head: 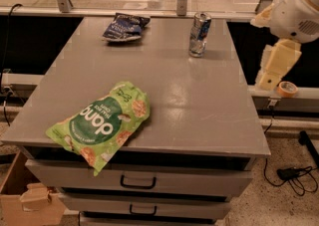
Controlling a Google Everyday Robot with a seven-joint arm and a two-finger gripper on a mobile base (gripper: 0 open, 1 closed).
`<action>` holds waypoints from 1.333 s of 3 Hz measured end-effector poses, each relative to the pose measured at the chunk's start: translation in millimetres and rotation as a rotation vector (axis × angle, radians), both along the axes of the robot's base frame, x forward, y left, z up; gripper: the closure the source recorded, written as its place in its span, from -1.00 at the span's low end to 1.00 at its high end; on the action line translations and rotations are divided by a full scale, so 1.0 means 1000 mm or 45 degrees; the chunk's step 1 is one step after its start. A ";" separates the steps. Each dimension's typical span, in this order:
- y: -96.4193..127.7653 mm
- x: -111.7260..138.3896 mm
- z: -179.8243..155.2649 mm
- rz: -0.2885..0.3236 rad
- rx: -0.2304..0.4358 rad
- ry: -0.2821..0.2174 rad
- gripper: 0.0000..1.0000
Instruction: Move redbull can near green rice chip bag
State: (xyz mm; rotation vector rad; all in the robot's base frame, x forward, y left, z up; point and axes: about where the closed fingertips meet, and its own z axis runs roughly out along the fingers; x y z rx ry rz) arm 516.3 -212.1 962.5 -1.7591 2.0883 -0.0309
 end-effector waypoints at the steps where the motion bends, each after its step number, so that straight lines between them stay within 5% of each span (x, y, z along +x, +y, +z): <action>1: 0.012 0.062 -0.011 0.024 0.118 -0.075 -1.00; 2: 0.034 0.126 -0.017 0.016 0.235 -0.193 -1.00; 4: 0.034 0.121 -0.018 0.021 0.226 -0.180 -1.00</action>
Offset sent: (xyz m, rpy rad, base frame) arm 0.1843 0.0534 -0.0148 0.2747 -0.2530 0.0034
